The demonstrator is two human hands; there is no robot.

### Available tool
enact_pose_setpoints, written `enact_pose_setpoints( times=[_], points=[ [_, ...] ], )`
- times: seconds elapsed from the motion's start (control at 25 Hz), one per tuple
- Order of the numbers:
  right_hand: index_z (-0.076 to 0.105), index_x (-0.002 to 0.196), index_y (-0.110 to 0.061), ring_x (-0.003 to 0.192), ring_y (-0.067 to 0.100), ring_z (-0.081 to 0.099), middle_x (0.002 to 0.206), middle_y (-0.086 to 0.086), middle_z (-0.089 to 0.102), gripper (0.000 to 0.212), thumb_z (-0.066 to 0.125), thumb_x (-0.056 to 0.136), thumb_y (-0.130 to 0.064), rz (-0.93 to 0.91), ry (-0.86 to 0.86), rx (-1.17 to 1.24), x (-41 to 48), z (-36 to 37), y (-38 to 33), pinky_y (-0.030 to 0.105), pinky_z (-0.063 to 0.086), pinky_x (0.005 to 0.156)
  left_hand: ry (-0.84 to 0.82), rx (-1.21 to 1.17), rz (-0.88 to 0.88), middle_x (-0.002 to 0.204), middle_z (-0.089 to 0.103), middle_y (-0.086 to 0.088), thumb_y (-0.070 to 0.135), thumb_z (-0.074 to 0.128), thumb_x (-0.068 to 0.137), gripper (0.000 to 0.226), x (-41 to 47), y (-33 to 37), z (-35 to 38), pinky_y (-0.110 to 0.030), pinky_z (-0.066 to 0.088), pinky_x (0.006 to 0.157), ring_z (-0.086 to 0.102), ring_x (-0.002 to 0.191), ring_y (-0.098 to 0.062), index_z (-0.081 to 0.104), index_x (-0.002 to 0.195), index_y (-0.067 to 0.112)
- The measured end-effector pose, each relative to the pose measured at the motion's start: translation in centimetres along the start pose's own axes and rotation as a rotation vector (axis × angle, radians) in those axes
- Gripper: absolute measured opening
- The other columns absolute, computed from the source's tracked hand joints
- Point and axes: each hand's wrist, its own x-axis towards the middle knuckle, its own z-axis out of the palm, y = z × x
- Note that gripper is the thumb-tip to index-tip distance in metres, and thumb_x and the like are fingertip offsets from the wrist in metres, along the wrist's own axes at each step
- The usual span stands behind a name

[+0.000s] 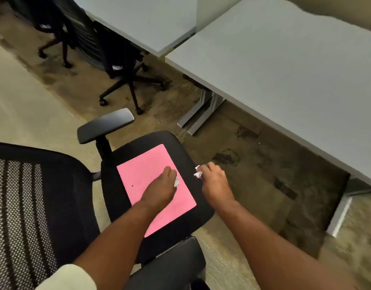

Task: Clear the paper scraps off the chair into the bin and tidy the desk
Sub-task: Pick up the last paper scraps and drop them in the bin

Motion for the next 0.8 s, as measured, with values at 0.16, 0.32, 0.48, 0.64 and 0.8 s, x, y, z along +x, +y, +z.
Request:
enact_pose_setpoints(
  times=[0.16,0.32,0.48,0.64,0.8],
  points=[
    [0.062,0.124,-0.025,0.101,0.019,0.048,0.115,-0.003,0.055,0.041,0.069,0.088,-0.008,0.036,0.113,0.001,-3.7,-4.6,1.5,0.032,0.043,0.086,0.035,0.006,0.119,0.123,0.056,-0.001,0.020,0.066,0.095,0.027,-0.4,4.4,-2.6,-0.016,0.044,0.064,0.063,0.080,-0.014,0.051,0.117,0.022],
    [0.065,0.119,-0.020,0.095,0.025,0.050,0.106,0.002,0.057,0.036,0.061,0.086,-0.004,0.099,0.259,0.020,-7.9,-8.5,3.6,0.039,0.043,0.083,0.045,0.018,0.295,0.111,0.053,-0.002,0.019,0.065,0.095,0.019,-1.1,9.5,-3.6,-0.027,0.045,0.060,0.062,0.078,-0.021,0.049,0.106,0.022],
    [0.068,0.112,-0.016,0.088,0.029,0.054,0.099,0.006,0.060,0.033,0.062,0.085,0.001,0.193,0.371,0.017,-12.3,-11.3,6.8,0.040,0.043,0.078,-0.016,0.045,0.435,0.108,0.049,-0.003,0.018,0.067,0.093,0.020,-1.9,15.5,-3.1,-0.041,0.051,0.062,0.064,0.080,-0.029,0.051,0.105,0.019],
    [0.069,0.111,-0.015,0.086,0.030,0.055,0.097,0.006,0.060,0.032,0.064,0.084,0.002,0.309,0.432,0.025,-16.9,-13.0,11.1,0.039,0.041,0.075,-0.092,0.093,0.561,0.106,0.045,-0.002,0.015,0.066,0.090,0.023,-3.1,21.6,-0.8,-0.050,0.055,0.066,0.062,0.076,-0.029,0.049,0.104,0.018],
    [0.068,0.113,-0.015,0.087,0.030,0.055,0.098,0.007,0.060,0.032,0.062,0.086,0.001,0.414,0.465,0.039,-22.3,-13.8,16.3,0.042,0.043,0.077,-0.181,0.128,0.670,0.107,0.045,-0.006,0.014,0.062,0.092,0.020,-4.9,27.9,3.2,-0.053,0.052,0.067,0.063,0.081,-0.039,0.047,0.105,0.015]
  ],
)
